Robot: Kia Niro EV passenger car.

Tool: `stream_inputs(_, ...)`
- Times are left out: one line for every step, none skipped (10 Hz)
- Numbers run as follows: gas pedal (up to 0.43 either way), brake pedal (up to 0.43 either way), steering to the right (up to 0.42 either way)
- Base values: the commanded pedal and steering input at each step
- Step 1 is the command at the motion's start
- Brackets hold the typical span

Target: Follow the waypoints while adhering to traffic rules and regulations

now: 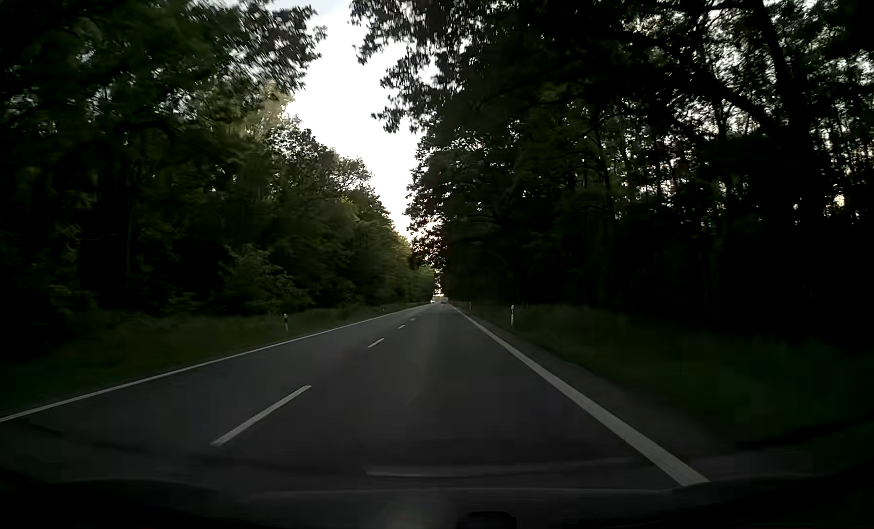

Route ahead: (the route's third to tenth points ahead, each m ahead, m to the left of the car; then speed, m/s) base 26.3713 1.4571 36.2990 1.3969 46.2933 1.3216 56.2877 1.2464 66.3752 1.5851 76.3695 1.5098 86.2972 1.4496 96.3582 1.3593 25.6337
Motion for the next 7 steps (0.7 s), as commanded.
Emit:
stream_inputs(0.067,0.0,-0.001)
stream_inputs(0.067,0.0,-0.001)
stream_inputs(0.067,0.0,-0.001)
stream_inputs(0.067,0.0,-0.001)
stream_inputs(0.067,0.0,-0.001)
stream_inputs(0.067,0.0,-0.001)
stream_inputs(0.059,0.0,-0.001)
